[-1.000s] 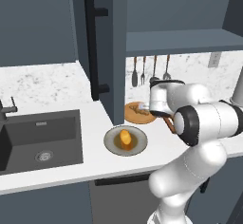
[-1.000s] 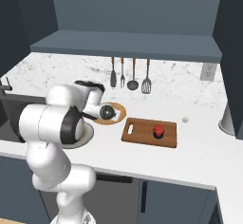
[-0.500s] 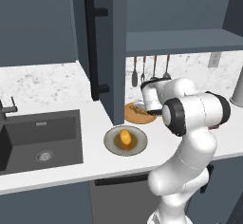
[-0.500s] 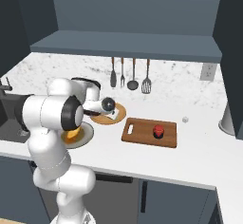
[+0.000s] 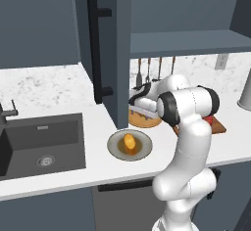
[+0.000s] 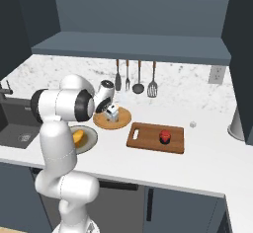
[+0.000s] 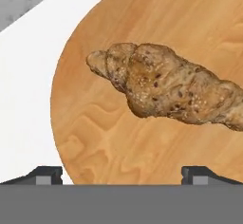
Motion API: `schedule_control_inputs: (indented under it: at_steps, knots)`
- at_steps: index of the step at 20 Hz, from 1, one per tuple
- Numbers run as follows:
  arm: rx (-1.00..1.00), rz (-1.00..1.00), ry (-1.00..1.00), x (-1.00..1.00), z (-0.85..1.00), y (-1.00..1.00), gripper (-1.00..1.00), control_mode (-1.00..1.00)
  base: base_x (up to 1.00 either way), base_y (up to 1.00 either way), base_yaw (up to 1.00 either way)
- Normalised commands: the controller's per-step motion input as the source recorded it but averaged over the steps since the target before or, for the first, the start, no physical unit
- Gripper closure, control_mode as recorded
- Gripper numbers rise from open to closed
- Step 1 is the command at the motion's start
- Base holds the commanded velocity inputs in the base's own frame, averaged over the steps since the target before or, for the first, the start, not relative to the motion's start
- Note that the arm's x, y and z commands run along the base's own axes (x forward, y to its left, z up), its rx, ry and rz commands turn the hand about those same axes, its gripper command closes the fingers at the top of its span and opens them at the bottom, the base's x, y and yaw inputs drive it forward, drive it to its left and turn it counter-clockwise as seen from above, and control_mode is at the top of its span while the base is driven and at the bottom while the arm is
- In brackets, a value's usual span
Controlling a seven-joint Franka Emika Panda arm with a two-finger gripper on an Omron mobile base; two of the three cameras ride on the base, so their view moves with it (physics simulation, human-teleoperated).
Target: From the different types of pastries on the counter, select a croissant and place it on the cutting board. Then retrieve a jar of jam from the cabinet and place it alongside the croissant on the cutting board.
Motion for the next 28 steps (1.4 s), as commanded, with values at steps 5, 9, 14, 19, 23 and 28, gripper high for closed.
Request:
schedule_control_inputs:
  at_steps: [5,9,14,19,23,28]
  knots:
    - [0.00,0.32,0.09,0.11,0.92,0.00,-1.00,-1.00,0.00,0.00,0.00]
    - [0.00,0.15,0.00,0.01,0.10,0.00,-1.00,-1.00,0.00,0.00,0.00]
    - [-0.02,0.10,0.00,0.22,-0.19,-0.16,-1.00,-1.00,0.00,0.00,0.00]
    - [-0.01,0.30,0.00,0.27,-0.22,-0.17,-1.00,-1.00,0.00,0.00,0.00]
    - [-0.02,0.06,-0.02,-0.12,-0.02,0.02,-1.00,-1.00,0.00,0.00,0.00]
    - [-0.16,0.43,-0.04,-0.12,-0.61,0.00,-1.00,-1.00,0.00,0.00,0.00]
